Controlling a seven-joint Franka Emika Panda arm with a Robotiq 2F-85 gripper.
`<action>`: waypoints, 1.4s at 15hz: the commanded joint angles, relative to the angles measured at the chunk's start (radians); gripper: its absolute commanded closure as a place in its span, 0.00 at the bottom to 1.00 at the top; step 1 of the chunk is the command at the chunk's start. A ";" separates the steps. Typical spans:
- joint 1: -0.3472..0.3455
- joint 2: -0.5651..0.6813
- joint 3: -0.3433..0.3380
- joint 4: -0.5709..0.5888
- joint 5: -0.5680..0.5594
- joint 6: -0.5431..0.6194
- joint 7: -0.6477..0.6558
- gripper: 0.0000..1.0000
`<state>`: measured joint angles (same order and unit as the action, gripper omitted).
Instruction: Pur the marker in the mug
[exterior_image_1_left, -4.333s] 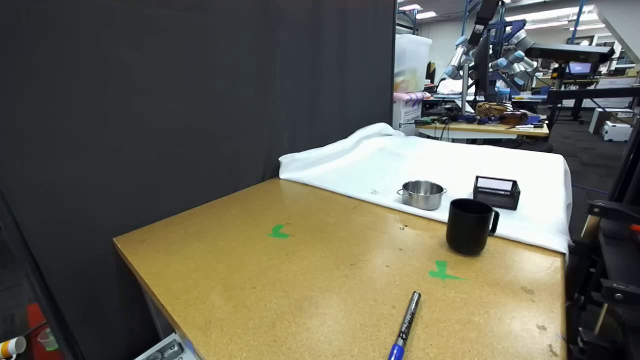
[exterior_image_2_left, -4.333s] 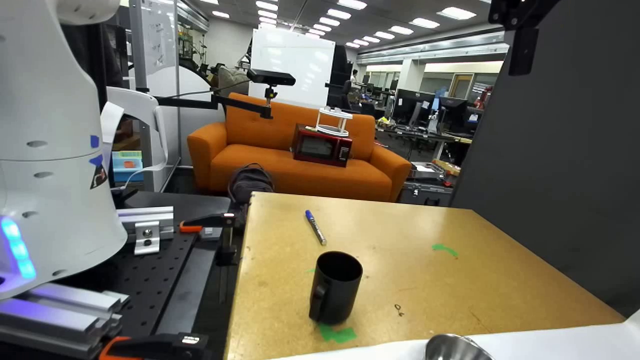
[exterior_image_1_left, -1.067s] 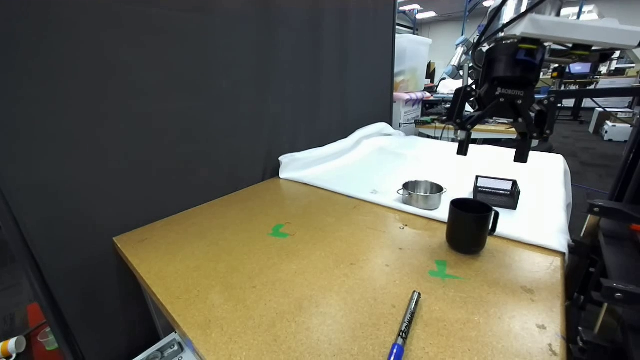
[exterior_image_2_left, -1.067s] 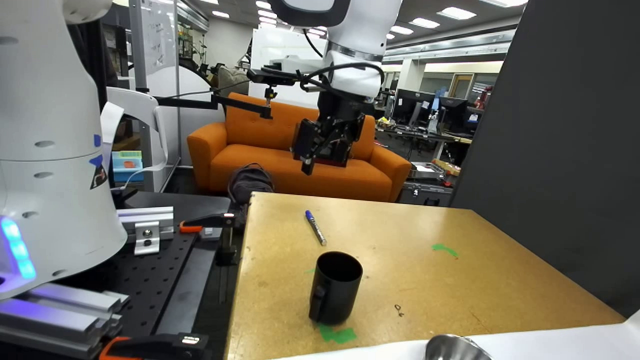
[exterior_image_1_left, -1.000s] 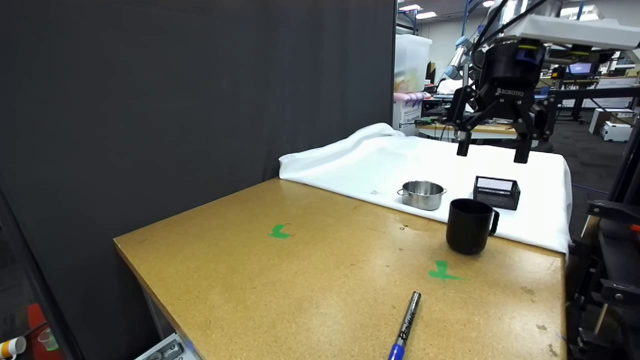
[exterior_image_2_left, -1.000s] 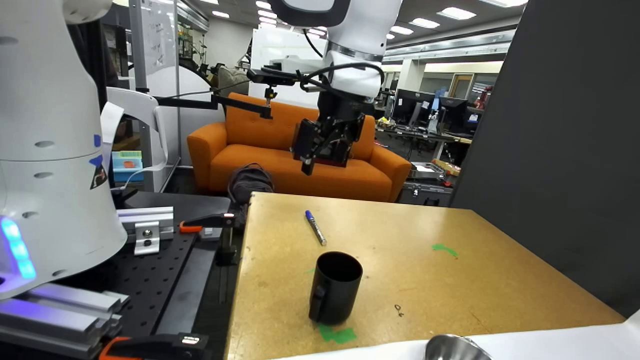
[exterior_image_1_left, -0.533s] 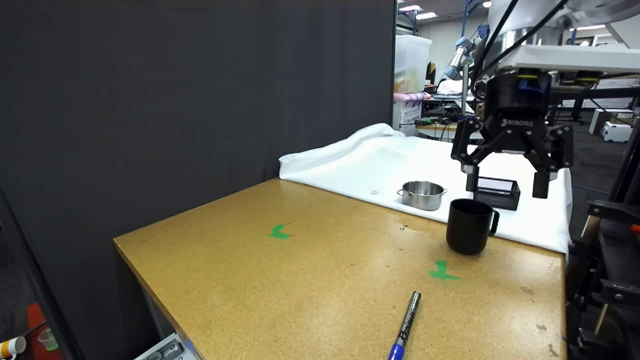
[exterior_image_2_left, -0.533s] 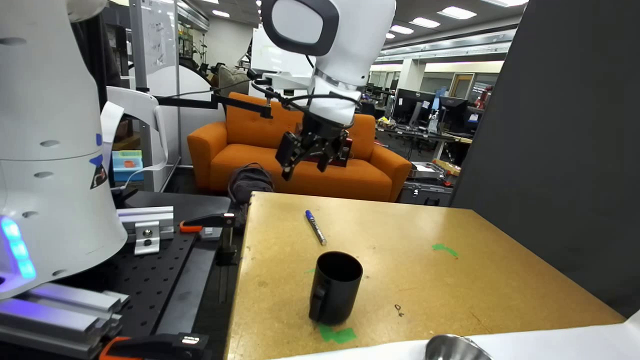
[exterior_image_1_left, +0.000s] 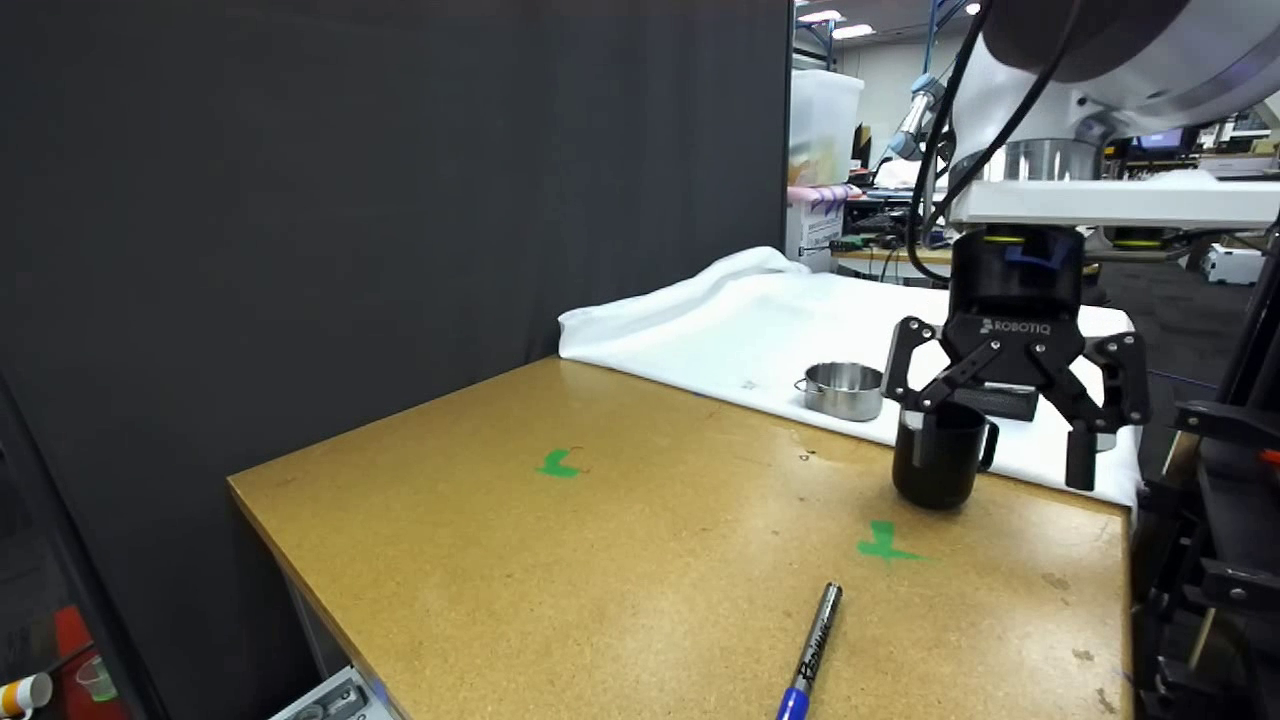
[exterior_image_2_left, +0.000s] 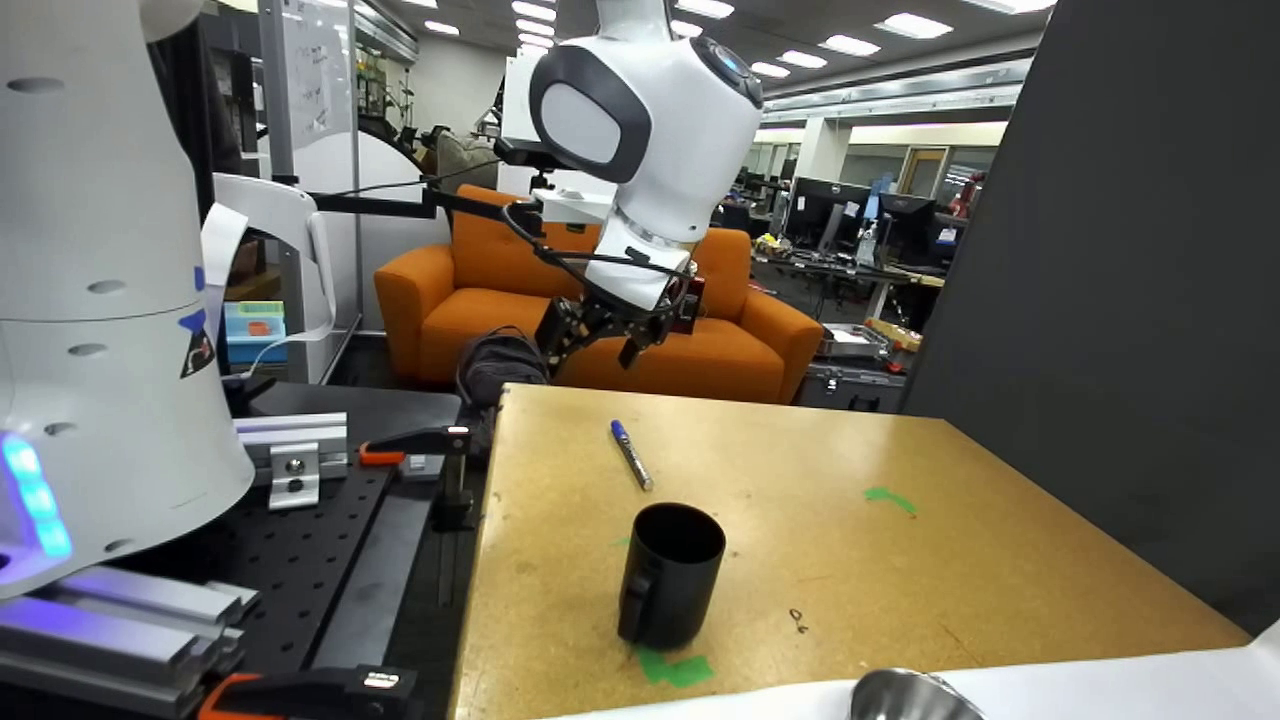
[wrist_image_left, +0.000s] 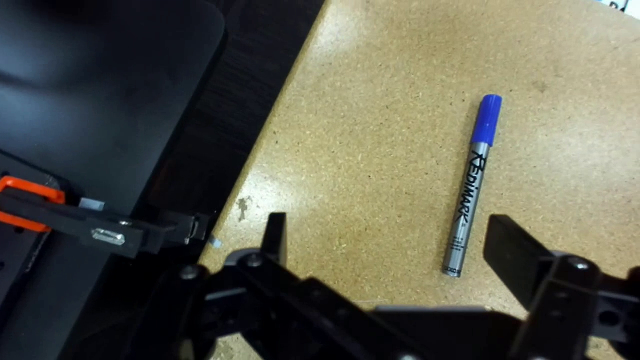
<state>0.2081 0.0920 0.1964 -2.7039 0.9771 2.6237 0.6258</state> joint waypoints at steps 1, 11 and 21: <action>0.019 0.061 0.041 0.043 0.236 0.097 -0.161 0.00; 0.055 0.278 0.112 0.187 0.569 0.181 -0.573 0.00; 0.092 0.518 0.097 0.384 0.601 0.207 -0.611 0.00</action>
<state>0.2793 0.5429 0.2988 -2.3738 1.5690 2.7933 0.0035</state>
